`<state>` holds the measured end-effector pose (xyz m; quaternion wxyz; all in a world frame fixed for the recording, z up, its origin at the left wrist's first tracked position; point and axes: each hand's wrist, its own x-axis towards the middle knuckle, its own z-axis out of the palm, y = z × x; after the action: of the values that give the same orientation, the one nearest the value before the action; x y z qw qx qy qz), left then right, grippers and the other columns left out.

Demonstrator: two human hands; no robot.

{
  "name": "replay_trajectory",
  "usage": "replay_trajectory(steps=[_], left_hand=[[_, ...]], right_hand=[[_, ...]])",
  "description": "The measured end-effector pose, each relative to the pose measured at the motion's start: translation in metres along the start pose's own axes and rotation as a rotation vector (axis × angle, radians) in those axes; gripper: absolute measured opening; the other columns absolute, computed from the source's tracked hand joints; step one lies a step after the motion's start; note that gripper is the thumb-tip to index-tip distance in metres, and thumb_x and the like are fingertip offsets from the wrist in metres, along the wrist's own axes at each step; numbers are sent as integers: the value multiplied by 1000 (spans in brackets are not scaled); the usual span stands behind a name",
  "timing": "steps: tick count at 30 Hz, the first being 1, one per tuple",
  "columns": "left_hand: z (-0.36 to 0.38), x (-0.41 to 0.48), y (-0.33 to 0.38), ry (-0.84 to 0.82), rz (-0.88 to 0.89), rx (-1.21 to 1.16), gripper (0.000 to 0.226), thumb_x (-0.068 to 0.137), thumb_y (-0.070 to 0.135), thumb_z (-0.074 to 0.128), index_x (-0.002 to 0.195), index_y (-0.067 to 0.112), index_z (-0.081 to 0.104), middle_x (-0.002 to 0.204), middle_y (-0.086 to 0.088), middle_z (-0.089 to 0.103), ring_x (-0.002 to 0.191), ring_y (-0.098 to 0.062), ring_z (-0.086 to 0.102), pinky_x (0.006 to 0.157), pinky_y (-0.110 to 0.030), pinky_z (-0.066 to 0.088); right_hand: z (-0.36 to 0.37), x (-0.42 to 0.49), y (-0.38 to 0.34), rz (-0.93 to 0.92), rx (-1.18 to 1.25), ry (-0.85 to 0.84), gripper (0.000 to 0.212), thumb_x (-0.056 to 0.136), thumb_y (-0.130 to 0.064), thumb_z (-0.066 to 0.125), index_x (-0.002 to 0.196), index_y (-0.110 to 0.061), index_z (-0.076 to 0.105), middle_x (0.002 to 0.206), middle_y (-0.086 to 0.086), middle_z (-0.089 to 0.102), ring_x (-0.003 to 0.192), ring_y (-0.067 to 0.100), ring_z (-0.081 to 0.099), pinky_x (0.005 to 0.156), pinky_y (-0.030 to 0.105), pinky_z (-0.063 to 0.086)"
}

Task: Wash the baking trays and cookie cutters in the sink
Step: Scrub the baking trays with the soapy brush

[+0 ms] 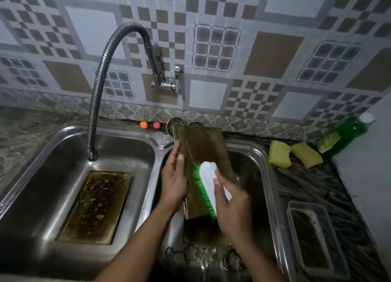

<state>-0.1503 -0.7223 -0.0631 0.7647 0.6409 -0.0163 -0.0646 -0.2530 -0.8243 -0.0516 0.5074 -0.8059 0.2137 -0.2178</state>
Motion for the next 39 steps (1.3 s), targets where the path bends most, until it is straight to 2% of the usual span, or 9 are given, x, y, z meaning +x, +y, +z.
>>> replay_trajectory(steps=[4, 7, 11, 14, 18, 22, 27, 36, 39], left_hand=[[-10, -9, -1, -96, 38, 106, 41, 105, 11, 41, 145, 19, 44, 130, 25, 50, 111, 29, 46, 86, 4, 35], [-4, -21, -9, -286, -4, 92, 41, 105, 17, 43, 144, 29, 45, 133, 26, 57, 124, 14, 49, 95, -7, 41], [9, -16, -14, -251, -16, -20, 44, 103, 28, 46, 147, 28, 46, 142, 8, 57, 133, -13, 52, 106, -33, 44], [12, -3, -3, -18, 11, -73, 39, 107, 23, 39, 144, 25, 49, 136, 10, 59, 125, -1, 56, 97, -16, 48], [-4, 5, -2, 161, 75, 21, 40, 107, 23, 40, 145, 24, 48, 146, 13, 50, 134, 7, 43, 111, -17, 36], [-4, -4, -8, 82, 85, 61, 40, 106, 19, 41, 146, 19, 47, 144, 12, 51, 128, 14, 44, 100, -4, 37], [14, -12, -7, 111, 55, 49, 40, 108, 24, 33, 143, 20, 52, 133, 15, 57, 109, 23, 52, 92, -2, 41], [0, -2, -9, 124, 114, 87, 41, 105, 23, 43, 145, 20, 47, 142, 16, 50, 125, 19, 43, 99, -3, 36], [15, -12, -19, 43, 82, 69, 40, 105, 21, 44, 144, 18, 49, 142, 9, 53, 126, 7, 51, 105, -15, 42]], right_hand=[[-19, 42, 21, 142, -106, 162, 28, 97, -27, 59, 123, -19, 68, 116, -5, 70, 106, 8, 64, 77, 7, 42], [-20, 84, 7, 195, -50, 250, 29, 98, -24, 59, 121, -11, 70, 118, 7, 70, 110, 20, 64, 80, 13, 40], [2, 81, -35, 64, -28, 156, 28, 97, -27, 58, 121, -18, 70, 117, -7, 70, 100, 1, 61, 70, -4, 37], [13, 36, -42, -40, -4, 33, 27, 97, -29, 59, 121, -23, 70, 114, -19, 67, 99, -15, 58, 84, 2, 43], [-2, 13, -11, 0, -4, 21, 26, 96, -22, 62, 121, -23, 68, 111, -22, 64, 101, -14, 60, 81, -2, 39], [-9, 40, 0, 132, -41, 98, 28, 96, -26, 60, 122, -18, 69, 116, -7, 70, 105, -2, 60, 73, -8, 33], [16, 12, -31, 3, 79, -19, 26, 96, -20, 61, 121, -19, 69, 112, -24, 64, 101, -23, 55, 84, -2, 38], [-34, 18, 30, 166, -31, 109, 28, 95, -28, 62, 122, -27, 67, 113, -16, 68, 100, -10, 60, 90, 17, 51], [-18, 33, 8, 122, 17, 114, 27, 95, -24, 63, 120, -20, 70, 111, -16, 68, 103, -5, 63, 82, 2, 43]])
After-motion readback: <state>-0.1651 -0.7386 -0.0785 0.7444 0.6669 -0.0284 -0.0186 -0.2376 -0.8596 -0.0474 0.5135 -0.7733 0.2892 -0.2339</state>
